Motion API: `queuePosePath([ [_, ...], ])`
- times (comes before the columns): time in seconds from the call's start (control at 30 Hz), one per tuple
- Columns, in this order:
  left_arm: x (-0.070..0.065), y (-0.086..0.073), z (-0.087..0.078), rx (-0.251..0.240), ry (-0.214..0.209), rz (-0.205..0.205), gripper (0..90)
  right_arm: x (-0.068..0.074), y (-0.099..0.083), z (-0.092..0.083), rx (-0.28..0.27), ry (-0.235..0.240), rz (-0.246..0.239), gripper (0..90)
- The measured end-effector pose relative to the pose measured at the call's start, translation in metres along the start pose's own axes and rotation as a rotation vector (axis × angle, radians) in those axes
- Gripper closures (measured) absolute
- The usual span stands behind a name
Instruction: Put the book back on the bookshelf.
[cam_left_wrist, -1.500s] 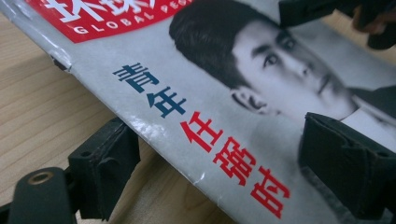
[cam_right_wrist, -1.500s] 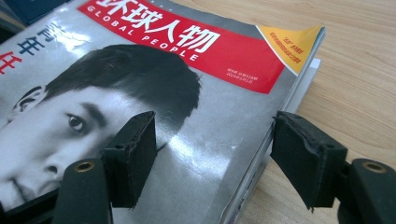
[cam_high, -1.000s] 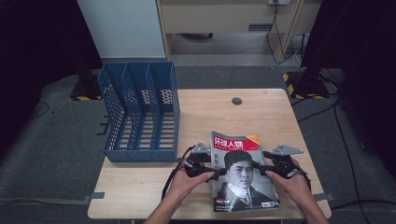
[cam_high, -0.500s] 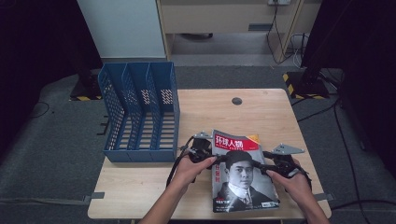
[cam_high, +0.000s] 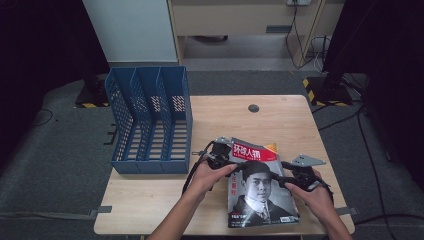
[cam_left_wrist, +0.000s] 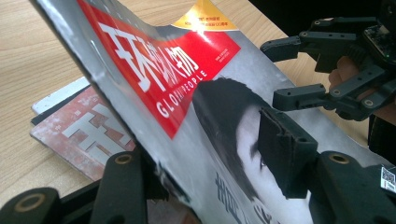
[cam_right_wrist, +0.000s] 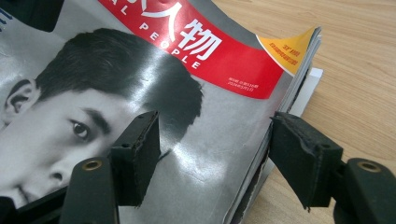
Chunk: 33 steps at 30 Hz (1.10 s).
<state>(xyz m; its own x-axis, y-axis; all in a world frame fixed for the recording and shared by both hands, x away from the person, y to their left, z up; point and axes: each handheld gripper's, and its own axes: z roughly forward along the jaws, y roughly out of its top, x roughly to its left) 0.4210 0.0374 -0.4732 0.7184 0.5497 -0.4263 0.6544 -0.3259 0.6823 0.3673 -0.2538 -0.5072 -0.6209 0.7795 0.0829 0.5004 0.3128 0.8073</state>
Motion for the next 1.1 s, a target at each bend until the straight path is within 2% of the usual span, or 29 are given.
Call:
queuePosePath([
  [0.07, 0.002, 0.002, 0.001, -0.001, -0.007, -0.012, 47.2, 0.0, 0.0, 0.0, 0.001, 0.001, -0.004, 33.6],
  [0.2, 0.004, 0.006, 0.005, 0.002, 0.005, -0.025, 47.1, 0.002, 0.002, 0.0, -0.024, 0.01, -0.015, 33.8],
  [0.27, 0.006, 0.007, 0.005, -0.002, 0.007, -0.028, 47.1, 0.005, 0.003, 0.002, -0.021, 0.014, -0.032, 32.5],
  [0.33, 0.009, 0.008, 0.006, -0.015, 0.0, -0.05, 47.7, 0.006, 0.003, 0.005, -0.003, 0.009, -0.038, 32.1],
  [0.53, 0.013, 0.009, 0.009, -0.013, 0.001, -0.051, 52.1, 0.005, 0.001, 0.006, 0.004, 0.009, -0.04, 31.7],
  [0.83, 0.011, 0.013, 0.014, -0.007, -0.014, -0.051, 53.3, 0.008, 0.002, 0.008, 0.006, 0.016, -0.049, 30.9],
  [0.97, 0.011, 0.013, 0.016, -0.006, -0.013, -0.065, 50.6, 0.008, 0.002, 0.008, 0.011, 0.014, -0.053, 30.2],
  [1.07, 0.012, 0.013, 0.017, -0.014, -0.025, -0.075, 42.2, 0.008, 0.002, 0.009, 0.013, 0.013, -0.051, 29.5],
  [1.1, 0.013, 0.013, 0.016, -0.016, -0.026, -0.079, 42.2, 0.008, 0.002, 0.009, 0.012, 0.013, -0.052, 29.4],
])
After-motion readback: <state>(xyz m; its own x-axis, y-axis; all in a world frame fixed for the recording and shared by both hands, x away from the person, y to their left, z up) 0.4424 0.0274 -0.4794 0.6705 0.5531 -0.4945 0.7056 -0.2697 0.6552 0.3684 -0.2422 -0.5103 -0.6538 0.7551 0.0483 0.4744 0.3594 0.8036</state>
